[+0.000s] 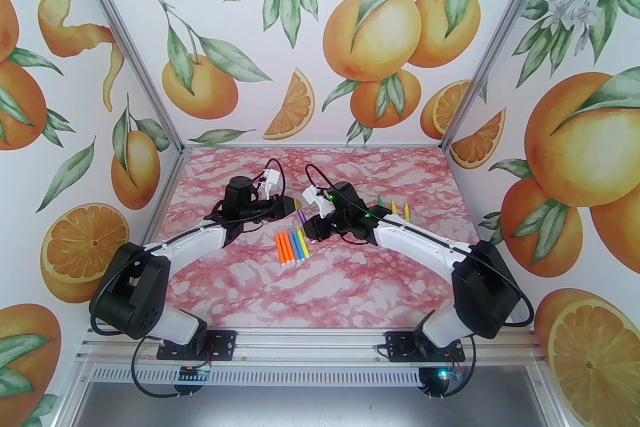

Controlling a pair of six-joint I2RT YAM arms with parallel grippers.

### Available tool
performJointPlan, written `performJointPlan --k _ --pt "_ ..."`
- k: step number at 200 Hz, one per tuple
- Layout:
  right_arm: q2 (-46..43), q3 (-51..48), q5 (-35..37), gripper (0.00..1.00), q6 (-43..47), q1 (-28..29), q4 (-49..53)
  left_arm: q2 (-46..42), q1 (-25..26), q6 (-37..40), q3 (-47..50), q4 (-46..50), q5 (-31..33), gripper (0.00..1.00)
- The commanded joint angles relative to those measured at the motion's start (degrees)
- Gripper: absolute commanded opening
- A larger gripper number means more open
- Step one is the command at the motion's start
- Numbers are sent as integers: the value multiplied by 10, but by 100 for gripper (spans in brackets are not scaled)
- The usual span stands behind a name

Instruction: Open the pen caps

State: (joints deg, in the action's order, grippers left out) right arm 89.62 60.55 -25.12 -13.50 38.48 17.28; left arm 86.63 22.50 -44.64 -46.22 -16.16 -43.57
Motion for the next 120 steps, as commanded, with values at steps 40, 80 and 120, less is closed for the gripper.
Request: performJointPlan --k 40,80,120 --pt "-18 -57 -26 0 32 -1 37 -15 -70 43 -72 66 5 0" --pt "-54 -101 -17 0 36 -1 50 -26 -116 69 -113 123 8 0" --pt "-65 -102 36 0 4 -30 36 -27 -116 226 -184 360 125 0"
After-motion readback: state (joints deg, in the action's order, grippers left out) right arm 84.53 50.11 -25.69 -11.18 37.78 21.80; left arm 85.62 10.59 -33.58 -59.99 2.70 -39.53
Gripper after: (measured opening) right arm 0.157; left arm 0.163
